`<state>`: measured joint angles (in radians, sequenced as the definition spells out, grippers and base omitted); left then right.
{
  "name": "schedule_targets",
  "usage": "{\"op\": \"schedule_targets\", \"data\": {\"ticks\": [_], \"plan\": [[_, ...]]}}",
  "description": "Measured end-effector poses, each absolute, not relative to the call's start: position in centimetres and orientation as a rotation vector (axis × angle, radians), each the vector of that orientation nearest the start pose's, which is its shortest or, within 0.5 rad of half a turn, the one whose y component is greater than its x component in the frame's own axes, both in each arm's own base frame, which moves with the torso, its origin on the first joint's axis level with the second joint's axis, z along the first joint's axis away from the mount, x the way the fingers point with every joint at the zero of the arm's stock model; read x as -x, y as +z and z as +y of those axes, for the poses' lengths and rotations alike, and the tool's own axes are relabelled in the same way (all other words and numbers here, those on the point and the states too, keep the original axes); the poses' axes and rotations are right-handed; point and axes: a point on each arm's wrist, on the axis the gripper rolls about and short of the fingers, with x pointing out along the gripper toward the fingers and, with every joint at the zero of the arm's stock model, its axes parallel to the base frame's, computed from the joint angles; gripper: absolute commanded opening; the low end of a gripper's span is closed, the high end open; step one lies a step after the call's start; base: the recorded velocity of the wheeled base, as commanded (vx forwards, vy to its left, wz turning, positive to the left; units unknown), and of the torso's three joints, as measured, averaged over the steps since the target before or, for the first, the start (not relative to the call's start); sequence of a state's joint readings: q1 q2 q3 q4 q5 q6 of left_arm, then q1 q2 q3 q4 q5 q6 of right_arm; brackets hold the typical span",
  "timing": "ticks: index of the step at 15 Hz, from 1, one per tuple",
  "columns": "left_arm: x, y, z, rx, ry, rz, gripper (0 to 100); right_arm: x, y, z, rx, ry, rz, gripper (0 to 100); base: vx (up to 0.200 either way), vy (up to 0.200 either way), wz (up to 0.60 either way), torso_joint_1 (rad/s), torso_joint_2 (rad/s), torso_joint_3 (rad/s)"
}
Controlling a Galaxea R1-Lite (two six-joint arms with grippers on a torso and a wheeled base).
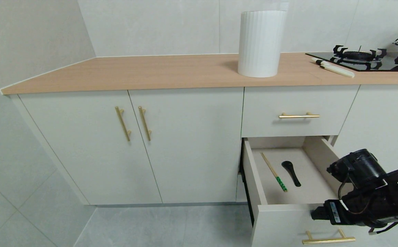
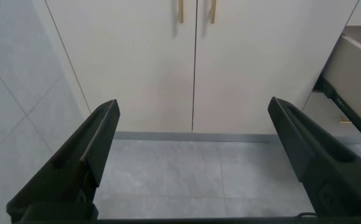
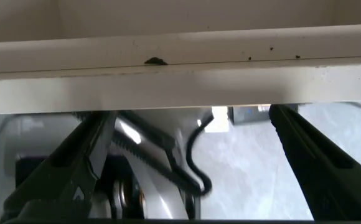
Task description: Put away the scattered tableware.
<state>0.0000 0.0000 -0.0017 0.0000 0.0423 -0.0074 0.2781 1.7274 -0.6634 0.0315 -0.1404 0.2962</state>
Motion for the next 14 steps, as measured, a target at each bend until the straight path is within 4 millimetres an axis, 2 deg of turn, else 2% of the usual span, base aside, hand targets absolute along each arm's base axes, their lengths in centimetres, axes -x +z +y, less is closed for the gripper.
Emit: {"op": "schedule_targets", "data": {"ticks": [14], "plan": [[2.3, 7.6, 0.1, 0.007, 0.042, -0.002, 100, -26.8, 5.7, 5.7, -0.113, -0.044, 0.845, 100, 0.0, 0.0, 0.0, 0.0, 0.0, 0.0]]}}
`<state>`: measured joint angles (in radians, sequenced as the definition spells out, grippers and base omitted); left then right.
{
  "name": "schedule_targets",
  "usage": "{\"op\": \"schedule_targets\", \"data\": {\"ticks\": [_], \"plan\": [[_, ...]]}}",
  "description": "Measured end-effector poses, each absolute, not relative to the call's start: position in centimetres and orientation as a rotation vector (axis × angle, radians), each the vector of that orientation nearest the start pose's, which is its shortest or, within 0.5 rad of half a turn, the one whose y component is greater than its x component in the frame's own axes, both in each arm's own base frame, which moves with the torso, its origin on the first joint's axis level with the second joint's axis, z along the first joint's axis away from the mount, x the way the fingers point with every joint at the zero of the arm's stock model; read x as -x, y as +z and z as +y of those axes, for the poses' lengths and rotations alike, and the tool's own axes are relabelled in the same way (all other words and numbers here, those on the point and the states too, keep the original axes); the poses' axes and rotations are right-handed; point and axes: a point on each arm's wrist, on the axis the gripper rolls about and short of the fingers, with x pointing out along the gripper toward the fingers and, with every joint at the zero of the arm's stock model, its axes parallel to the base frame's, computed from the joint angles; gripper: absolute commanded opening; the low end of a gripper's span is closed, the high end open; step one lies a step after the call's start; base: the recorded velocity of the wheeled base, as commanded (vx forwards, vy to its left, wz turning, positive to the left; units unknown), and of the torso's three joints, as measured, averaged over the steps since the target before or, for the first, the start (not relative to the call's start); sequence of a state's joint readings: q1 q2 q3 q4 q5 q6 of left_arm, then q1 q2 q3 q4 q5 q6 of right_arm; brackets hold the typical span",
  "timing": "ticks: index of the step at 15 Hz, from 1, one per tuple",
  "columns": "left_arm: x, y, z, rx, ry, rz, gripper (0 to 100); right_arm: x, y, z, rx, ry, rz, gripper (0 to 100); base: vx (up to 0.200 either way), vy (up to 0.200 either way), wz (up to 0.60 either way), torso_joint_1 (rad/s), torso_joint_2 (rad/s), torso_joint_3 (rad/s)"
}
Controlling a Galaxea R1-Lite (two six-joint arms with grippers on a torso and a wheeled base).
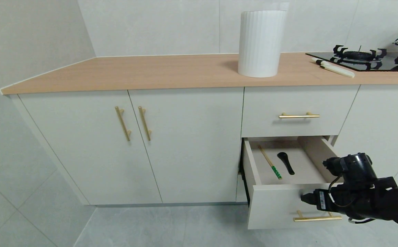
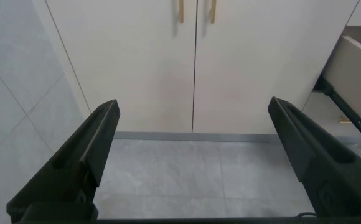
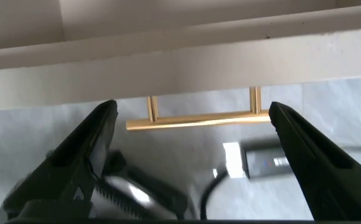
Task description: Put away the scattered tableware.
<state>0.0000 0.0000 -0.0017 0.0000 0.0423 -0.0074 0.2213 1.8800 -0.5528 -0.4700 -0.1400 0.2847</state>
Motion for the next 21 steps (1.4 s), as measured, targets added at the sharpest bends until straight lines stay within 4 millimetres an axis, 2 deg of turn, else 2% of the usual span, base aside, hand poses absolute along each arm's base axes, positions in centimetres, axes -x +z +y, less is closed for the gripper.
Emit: {"op": "schedule_targets", "data": {"ticks": [9, 15, 17, 21], "plan": [[2.3, 7.6, 0.1, 0.007, 0.042, -0.002, 100, -27.7, 4.1, 5.4, 0.025, 0.041, 0.63, 100, 0.0, 0.0, 0.0, 0.0, 0.0, 0.0], [2.3, 7.6, 0.1, 0.007, 0.043, -0.002, 100, -30.3, 3.1, 4.8, 0.064, 0.05, 0.472, 100, 0.0, 0.0, 0.0, 0.0, 0.0, 0.0], [2.3, 7.6, 0.1, 0.007, 0.042, -0.001, 100, -31.2, 2.5, 4.8, 0.062, 0.05, 0.466, 100, 0.0, 0.0, 0.0, 0.0, 0.0, 0.0], [2.3, 7.6, 0.1, 0.007, 0.042, -0.002, 100, -33.4, 2.5, 5.2, 0.048, 0.063, 0.418, 100, 0.0, 0.0, 0.0, 0.0, 0.0, 0.0]]}}
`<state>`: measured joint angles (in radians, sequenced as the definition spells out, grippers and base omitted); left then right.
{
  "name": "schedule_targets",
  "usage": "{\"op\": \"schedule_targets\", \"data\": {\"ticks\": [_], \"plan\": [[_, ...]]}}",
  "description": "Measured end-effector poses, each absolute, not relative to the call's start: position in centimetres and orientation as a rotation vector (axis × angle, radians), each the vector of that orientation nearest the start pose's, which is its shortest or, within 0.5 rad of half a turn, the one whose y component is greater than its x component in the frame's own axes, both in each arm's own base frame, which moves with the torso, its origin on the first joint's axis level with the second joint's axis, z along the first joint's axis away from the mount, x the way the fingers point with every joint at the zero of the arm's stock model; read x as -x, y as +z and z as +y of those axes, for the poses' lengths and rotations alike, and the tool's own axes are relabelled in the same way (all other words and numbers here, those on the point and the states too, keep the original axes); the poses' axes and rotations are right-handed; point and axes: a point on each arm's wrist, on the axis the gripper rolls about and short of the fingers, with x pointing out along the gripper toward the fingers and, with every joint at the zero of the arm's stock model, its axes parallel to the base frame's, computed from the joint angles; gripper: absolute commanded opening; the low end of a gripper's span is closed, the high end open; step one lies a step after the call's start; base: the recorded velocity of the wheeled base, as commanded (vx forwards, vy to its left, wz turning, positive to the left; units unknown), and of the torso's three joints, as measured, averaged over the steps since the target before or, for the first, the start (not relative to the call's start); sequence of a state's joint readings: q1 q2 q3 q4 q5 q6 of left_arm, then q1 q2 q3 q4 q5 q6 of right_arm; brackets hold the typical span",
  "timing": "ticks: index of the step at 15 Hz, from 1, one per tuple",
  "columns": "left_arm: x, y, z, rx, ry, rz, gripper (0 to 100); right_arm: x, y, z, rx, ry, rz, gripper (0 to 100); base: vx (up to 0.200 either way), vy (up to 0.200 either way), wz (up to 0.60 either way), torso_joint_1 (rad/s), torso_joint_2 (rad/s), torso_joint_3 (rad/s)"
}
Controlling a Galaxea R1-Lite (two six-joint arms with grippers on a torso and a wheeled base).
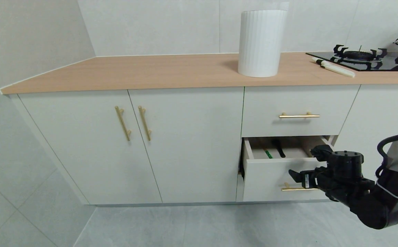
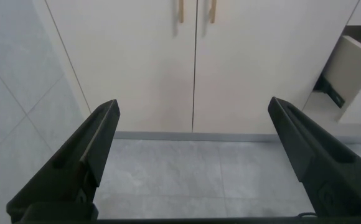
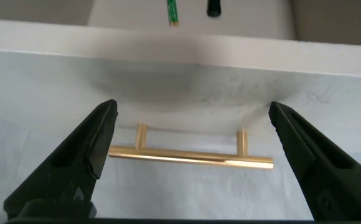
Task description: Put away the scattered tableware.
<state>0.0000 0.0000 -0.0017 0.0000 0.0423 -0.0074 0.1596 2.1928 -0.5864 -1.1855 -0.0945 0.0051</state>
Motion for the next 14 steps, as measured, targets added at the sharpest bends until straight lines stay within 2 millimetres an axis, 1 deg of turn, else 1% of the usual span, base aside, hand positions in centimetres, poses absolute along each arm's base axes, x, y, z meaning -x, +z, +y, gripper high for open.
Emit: {"op": "schedule_targets", "data": {"ticks": [7, 14], "plan": [[2.3, 7.6, 0.1, 0.007, 0.043, -0.002, 100, -36.6, 2.5, 4.3, 0.032, 0.042, 0.383, 100, 0.0, 0.0, 0.0, 0.0, 0.0, 0.0], [2.3, 7.6, 0.1, 0.007, 0.042, -0.002, 100, -40.8, 2.9, 4.5, 0.03, 0.034, 0.355, 100, 0.0, 0.0, 0.0, 0.0, 0.0, 0.0]]}}
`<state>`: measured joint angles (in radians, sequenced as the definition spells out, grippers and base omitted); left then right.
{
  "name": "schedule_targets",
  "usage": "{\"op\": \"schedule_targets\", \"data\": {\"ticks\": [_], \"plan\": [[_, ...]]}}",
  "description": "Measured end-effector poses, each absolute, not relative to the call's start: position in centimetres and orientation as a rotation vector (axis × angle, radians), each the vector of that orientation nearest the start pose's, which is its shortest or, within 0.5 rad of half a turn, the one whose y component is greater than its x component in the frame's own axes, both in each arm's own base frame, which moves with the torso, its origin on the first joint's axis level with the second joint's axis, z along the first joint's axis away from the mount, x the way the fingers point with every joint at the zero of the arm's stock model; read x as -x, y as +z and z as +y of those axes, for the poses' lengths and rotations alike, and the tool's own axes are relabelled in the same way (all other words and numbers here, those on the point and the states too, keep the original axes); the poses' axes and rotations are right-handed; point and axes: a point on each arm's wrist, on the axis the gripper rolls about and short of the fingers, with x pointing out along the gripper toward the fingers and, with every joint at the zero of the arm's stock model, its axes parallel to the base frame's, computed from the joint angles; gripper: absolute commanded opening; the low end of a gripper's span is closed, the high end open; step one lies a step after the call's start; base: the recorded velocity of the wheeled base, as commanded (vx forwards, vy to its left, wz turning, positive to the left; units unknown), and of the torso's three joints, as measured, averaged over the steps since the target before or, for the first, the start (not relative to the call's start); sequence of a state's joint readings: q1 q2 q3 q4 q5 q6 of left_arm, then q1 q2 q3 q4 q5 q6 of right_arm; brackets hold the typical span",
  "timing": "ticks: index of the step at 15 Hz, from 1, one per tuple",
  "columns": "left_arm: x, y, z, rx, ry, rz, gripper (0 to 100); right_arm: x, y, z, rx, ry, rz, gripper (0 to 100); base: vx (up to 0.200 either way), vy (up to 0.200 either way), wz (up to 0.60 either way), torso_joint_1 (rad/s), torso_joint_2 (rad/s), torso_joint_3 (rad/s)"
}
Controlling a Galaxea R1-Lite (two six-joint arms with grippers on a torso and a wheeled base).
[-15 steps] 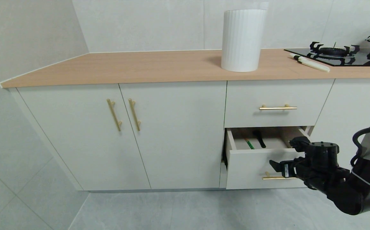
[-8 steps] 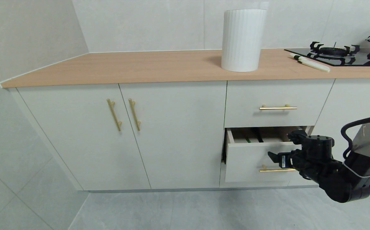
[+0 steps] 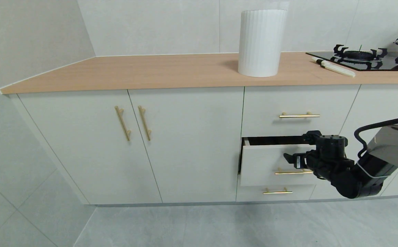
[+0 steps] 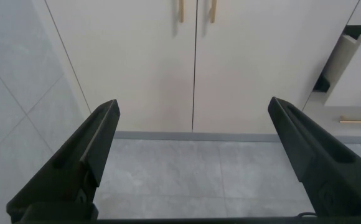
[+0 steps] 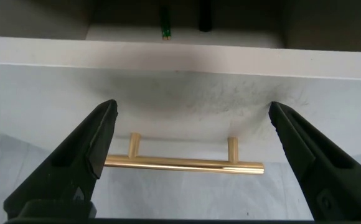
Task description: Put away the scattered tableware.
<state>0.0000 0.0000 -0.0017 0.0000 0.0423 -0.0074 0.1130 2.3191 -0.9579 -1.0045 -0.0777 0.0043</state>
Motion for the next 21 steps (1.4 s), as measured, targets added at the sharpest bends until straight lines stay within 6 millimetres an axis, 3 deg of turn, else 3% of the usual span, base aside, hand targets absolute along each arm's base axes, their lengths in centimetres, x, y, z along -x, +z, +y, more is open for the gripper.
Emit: {"op": "schedule_targets", "data": {"ticks": [12, 21], "plan": [[2.3, 7.6, 0.1, 0.007, 0.043, -0.002, 100, -44.1, 1.8, 4.6, -0.006, 0.015, 0.307, 100, 0.0, 0.0, 0.0, 0.0, 0.0, 0.0], [2.3, 7.6, 0.1, 0.007, 0.042, -0.002, 100, -46.2, 2.4, 4.5, -0.064, -0.06, 0.231, 100, 0.0, 0.0, 0.0, 0.0, 0.0, 0.0]]}}
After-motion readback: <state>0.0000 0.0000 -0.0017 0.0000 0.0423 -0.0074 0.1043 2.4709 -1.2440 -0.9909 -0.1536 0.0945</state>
